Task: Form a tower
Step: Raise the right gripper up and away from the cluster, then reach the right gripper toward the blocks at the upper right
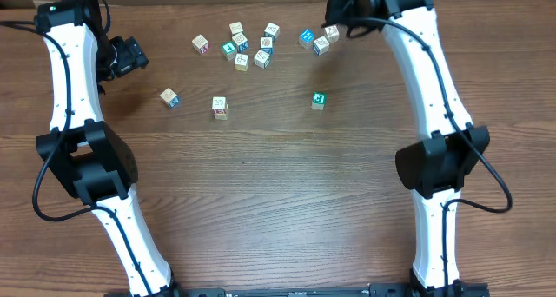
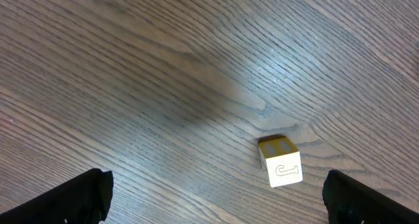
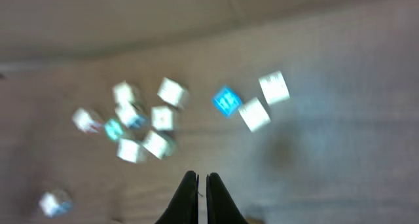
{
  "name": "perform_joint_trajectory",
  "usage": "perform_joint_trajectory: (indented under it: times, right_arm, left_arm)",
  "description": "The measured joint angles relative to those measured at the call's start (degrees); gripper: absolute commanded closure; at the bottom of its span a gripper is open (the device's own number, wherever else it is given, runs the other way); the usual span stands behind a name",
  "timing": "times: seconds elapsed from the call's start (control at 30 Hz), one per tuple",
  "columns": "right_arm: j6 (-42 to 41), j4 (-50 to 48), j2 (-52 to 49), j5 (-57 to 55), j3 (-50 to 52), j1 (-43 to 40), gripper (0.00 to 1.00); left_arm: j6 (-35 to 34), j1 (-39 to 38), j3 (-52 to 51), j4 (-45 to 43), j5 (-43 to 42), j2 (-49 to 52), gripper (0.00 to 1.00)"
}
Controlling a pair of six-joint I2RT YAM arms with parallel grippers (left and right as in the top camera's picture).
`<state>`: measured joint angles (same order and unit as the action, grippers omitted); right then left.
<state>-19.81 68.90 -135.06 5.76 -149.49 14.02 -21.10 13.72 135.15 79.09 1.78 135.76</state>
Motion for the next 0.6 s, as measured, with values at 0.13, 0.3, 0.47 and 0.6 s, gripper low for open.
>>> perform_joint_trajectory:
  times: [0.13, 0.3, 0.47, 0.6]
  right_arm:
    - [0.13, -1.75, 0.70, -0.20, -3.43, 0.00, 0.96]
    - [0.61, -3.13, 0.81, -3.34, -3.63, 0.00, 0.96]
    - [3.32, -6.47, 0.81, -6.05, -3.63, 0.00, 0.96]
    - [4.35, -8.74, 0.81, -7.52, -3.63, 0.00, 0.96]
  left_arm:
    - [0.00, 0.00, 0.00, 0.00, 0.00, 0.00, 0.00]
    - [0.00, 0.00, 0.00, 0.00, 0.00, 0.00, 0.01]
    - [0.00, 0.00, 0.00, 0.02, 0.00, 0.00, 0.00]
    - [0.00, 0.00, 0.00, 0.00, 0.00, 0.00, 0.00]
